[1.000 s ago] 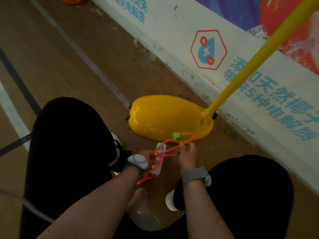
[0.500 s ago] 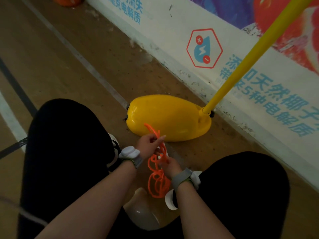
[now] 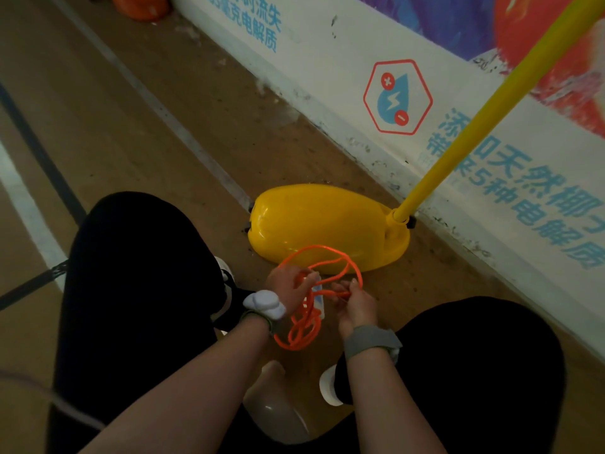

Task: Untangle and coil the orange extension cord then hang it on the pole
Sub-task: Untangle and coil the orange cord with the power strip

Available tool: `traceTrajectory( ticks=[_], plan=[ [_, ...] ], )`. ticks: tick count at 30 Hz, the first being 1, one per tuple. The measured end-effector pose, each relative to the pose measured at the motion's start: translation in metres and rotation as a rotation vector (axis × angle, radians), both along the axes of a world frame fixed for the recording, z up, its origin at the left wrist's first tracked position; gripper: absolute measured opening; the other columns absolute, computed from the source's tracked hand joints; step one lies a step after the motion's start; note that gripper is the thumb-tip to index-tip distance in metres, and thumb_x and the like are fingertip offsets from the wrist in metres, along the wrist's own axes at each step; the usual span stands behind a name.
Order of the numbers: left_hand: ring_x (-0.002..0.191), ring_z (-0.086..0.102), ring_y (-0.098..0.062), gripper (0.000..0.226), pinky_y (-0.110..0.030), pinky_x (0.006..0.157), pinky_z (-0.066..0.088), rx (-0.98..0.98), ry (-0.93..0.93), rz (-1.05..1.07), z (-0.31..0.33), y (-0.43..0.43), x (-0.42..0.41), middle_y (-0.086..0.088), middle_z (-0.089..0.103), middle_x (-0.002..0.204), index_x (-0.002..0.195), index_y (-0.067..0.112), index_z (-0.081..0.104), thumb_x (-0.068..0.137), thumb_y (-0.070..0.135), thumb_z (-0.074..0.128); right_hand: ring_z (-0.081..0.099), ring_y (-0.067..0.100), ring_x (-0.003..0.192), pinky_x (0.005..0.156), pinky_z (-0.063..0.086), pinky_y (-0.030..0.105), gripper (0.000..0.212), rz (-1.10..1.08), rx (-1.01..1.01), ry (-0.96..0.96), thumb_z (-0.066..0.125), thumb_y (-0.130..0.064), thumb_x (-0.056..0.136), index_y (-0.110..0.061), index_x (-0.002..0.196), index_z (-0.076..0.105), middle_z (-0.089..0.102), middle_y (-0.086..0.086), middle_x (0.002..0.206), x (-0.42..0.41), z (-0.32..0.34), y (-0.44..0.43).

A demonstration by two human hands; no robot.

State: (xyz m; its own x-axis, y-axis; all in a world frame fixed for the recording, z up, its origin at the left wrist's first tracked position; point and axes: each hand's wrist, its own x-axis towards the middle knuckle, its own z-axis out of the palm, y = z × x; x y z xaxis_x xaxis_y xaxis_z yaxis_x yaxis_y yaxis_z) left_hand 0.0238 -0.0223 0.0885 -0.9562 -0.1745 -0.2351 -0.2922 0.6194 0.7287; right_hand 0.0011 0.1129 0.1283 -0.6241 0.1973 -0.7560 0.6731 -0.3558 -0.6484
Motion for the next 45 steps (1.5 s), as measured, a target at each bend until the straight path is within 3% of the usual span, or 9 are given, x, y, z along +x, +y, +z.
traceTrajectory(
  ticks=[3,6,8,14,23,26,31,40,45],
  plan=[
    [0.12,0.046,-0.034,0.093,-0.041,0.098,0.039,-0.082,-0.05,0.171,-0.004,0.0,0.006,-0.015,0.045,0.135,0.137,0.024,0.046,0.068,0.086,0.039,0.053,0.006,0.03,0.031,0.038,0.013,0.033,-0.227,-0.226,-0.008,0.036,-0.018,0.103,-0.009,0.073,0.049,0.057,0.0,0.043,-0.007,0.009,0.008],
    [0.114,0.055,-0.034,0.107,-0.038,0.085,0.047,0.497,-0.201,0.364,-0.003,0.003,0.002,-0.013,0.053,0.127,0.15,0.015,0.015,0.071,0.053,0.076,0.051,0.008,0.029,0.029,0.033,0.009,0.034,-0.372,-0.465,-0.056,0.034,-0.014,0.102,-0.01,0.069,0.044,0.048,0.004,0.064,-0.011,0.012,0.015],
    [0.09,0.062,-0.028,0.109,-0.033,0.069,0.048,0.82,-0.29,0.368,-0.007,0.003,-0.004,-0.008,0.061,0.106,0.138,0.009,0.038,0.052,0.058,0.085,0.047,0.008,0.027,0.028,0.032,0.01,0.033,-0.387,-0.571,-0.107,0.035,-0.007,0.099,-0.009,0.067,0.043,0.047,0.005,0.061,-0.01,0.015,0.015],
    [0.075,0.059,-0.017,0.011,-0.022,0.067,0.048,0.845,-0.149,0.374,-0.004,-0.001,-0.007,-0.005,0.062,0.081,0.097,0.008,0.06,0.087,0.009,0.062,0.041,0.006,0.03,0.029,0.03,0.011,0.036,-0.384,-0.636,-0.069,0.035,-0.019,0.101,-0.01,0.067,0.043,0.044,0.0,0.038,-0.007,0.013,0.009],
    [0.062,0.065,-0.02,0.024,-0.026,0.056,0.052,0.983,-0.199,0.361,0.026,0.01,-0.004,-0.014,0.064,0.071,0.091,0.007,0.063,0.088,-0.008,0.044,0.064,0.017,0.052,0.045,0.051,0.025,0.012,-0.063,-0.056,0.014,0.058,-0.017,0.092,-0.005,0.092,0.06,0.066,0.009,0.068,-0.005,-0.001,0.005],
    [0.056,0.065,-0.015,0.028,-0.025,0.052,0.054,1.076,-0.23,0.32,0.037,0.014,-0.003,-0.013,0.059,0.07,0.101,0.006,0.06,0.09,-0.007,0.038,0.065,0.033,0.097,0.082,0.055,0.045,0.067,-0.018,0.17,-0.003,0.078,-0.044,0.07,-0.002,0.117,0.055,0.066,0.021,0.109,-0.003,-0.018,0.003],
    [0.051,0.04,-0.017,0.02,-0.025,0.051,0.038,0.866,-0.23,0.321,0.027,0.013,-0.004,-0.003,0.042,0.053,0.092,0.012,0.069,0.086,0.005,0.05,0.042,0.038,0.124,0.102,0.035,0.046,0.059,0.319,1.009,0.099,0.068,-0.024,0.081,-0.01,0.133,0.044,0.049,0.022,0.13,0.006,-0.009,0.0],
    [0.083,0.061,-0.019,0.016,-0.028,0.069,0.048,0.709,-0.155,0.318,0.031,0.006,0.001,-0.009,0.069,0.09,0.102,0.012,0.07,0.089,0.019,0.063,0.06,0.02,0.092,0.071,0.038,0.022,0.03,0.691,0.654,0.313,0.055,-0.023,0.093,-0.009,0.119,0.05,0.058,0.001,0.097,0.016,-0.005,-0.009],
    [0.079,0.06,-0.017,0.018,-0.026,0.068,0.047,0.732,-0.185,0.361,0.028,0.011,0.002,-0.007,0.067,0.084,0.105,0.015,0.07,0.092,0.015,0.058,0.056,0.022,0.114,0.095,0.043,0.04,0.054,0.857,0.867,0.405,0.058,-0.044,0.084,-0.024,0.13,0.041,0.059,0.0,0.124,0.024,-0.021,-0.015]
  ],
)
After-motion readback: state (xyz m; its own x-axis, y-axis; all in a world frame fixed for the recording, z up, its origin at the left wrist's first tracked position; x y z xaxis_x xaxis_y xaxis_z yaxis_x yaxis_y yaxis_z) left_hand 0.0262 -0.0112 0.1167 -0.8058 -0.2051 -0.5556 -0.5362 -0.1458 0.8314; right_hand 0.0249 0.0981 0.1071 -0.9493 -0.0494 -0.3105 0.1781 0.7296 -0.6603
